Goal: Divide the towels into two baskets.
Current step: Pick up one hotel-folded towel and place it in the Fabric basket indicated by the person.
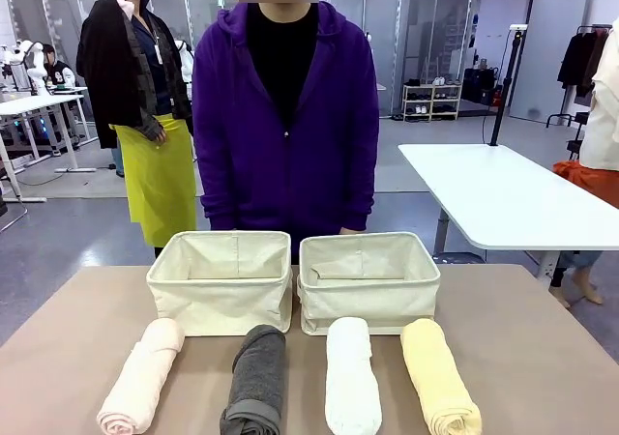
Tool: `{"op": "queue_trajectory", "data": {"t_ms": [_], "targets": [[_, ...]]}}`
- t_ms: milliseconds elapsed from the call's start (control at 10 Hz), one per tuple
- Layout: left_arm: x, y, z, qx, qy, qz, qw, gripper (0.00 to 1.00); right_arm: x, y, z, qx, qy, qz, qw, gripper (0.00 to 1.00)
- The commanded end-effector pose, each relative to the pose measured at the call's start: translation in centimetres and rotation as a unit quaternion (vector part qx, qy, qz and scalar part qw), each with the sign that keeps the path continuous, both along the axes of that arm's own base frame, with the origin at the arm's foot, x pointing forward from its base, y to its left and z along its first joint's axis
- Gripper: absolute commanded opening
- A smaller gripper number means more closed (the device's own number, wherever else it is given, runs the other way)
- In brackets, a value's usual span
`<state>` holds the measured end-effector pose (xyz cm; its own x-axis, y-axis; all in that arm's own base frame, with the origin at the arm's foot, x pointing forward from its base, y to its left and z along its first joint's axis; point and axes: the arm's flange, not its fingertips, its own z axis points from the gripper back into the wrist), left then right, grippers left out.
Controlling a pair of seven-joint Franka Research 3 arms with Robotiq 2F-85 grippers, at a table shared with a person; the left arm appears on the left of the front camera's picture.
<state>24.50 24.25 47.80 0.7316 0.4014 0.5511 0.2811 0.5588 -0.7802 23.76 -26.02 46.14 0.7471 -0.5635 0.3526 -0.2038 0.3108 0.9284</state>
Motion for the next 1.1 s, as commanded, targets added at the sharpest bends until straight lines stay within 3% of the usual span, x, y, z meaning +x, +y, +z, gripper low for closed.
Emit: {"op": "queue_trajectory", "data": {"t_ms": [0,100,200,1000], "targets": [[0.0,-1.1,0.9,0.029,-0.006,-0.007,1.0,1.0,-0.1,1.1,0.4,-0.02,-0.02,-0.008,1.0,1.0],[0.8,-2.0,1.1,0.051,-0.008,-0.029,0.998,1.0,0.9,2.2,0.5,-0.048,-0.015,0.021,0.998,1.0],[-0.1,-0.1,0.3,0.009,0.0,0.002,1.0,1.0,-0.7,-0.5,0.1,-0.005,-0.002,-0.012,1.0,1.0],[-0.1,-0.1,0.3,0.009,0.0,0.002,1.0,1.0,-0.7,-0.5,0.1,-0.005,-0.002,-0.012,1.0,1.0]]}}
